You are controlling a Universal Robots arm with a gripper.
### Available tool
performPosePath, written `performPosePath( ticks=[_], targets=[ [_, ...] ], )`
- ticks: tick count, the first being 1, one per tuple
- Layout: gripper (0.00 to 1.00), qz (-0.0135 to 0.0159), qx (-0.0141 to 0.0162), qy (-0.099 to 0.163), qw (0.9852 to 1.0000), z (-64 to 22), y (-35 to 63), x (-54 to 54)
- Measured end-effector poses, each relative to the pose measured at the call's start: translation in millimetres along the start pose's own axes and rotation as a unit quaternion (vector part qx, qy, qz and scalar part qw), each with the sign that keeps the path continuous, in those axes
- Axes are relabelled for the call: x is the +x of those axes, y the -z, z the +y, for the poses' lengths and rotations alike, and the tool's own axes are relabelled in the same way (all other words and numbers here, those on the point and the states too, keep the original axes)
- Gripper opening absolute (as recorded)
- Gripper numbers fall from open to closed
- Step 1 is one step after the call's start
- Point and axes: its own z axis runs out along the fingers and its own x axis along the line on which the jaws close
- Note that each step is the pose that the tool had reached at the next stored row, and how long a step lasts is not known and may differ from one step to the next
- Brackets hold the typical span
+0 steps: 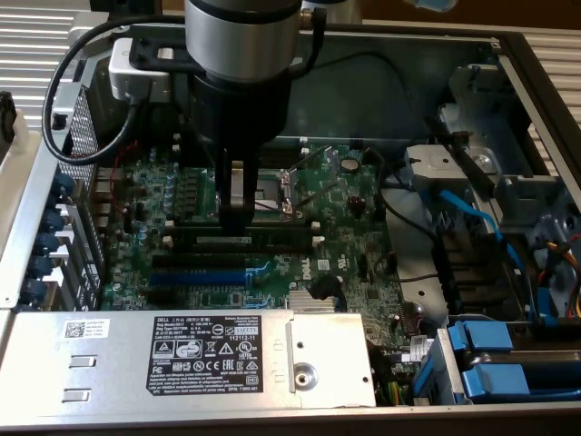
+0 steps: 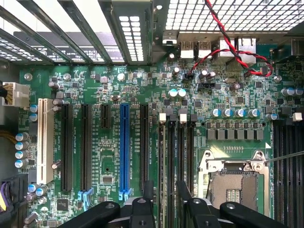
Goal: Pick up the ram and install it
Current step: 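Press down the ram until it locks into place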
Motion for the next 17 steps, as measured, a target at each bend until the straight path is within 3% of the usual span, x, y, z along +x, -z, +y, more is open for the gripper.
performPosePath(
  ticks=[17],
  targets=[
    [0.33,0.0005,0.0000,0.000,1.0000,0.1,1.4,0.0]
  ],
)
